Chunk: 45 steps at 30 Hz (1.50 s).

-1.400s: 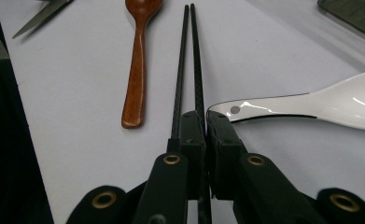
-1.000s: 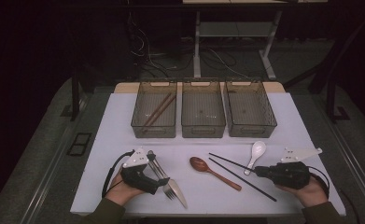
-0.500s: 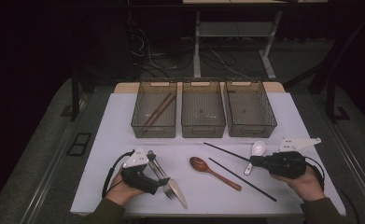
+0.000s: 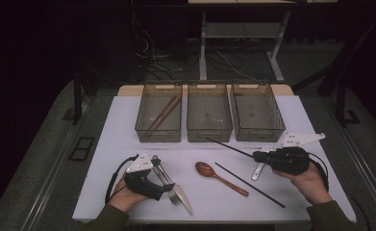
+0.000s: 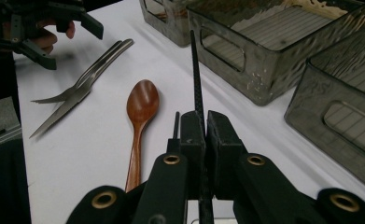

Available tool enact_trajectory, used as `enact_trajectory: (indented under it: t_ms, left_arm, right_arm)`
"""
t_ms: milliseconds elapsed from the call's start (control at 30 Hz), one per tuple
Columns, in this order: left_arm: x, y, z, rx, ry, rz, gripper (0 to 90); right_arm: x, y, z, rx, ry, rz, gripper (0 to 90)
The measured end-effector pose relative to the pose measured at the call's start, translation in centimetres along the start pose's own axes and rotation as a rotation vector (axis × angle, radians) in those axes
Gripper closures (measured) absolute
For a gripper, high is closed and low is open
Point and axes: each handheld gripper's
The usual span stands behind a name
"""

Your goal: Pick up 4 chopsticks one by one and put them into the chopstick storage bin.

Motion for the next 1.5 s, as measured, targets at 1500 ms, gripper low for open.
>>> enact_trajectory:
  t_ms: [1500]
  left_arm:
    - [0.1, -0.3, -0.1, -0.003, 0.006, -0.019, 0.5]
  right_arm:
    - [5.4, -9.1, 0.0, -0.046, 0.034, -0.066, 85.2]
Point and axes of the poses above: each handheld gripper's, and its own axes: x roughly forward along the jaws, y roughly out of its underside, z roughly to its left, and after that the axes turned 4 degrees about x, right-handed
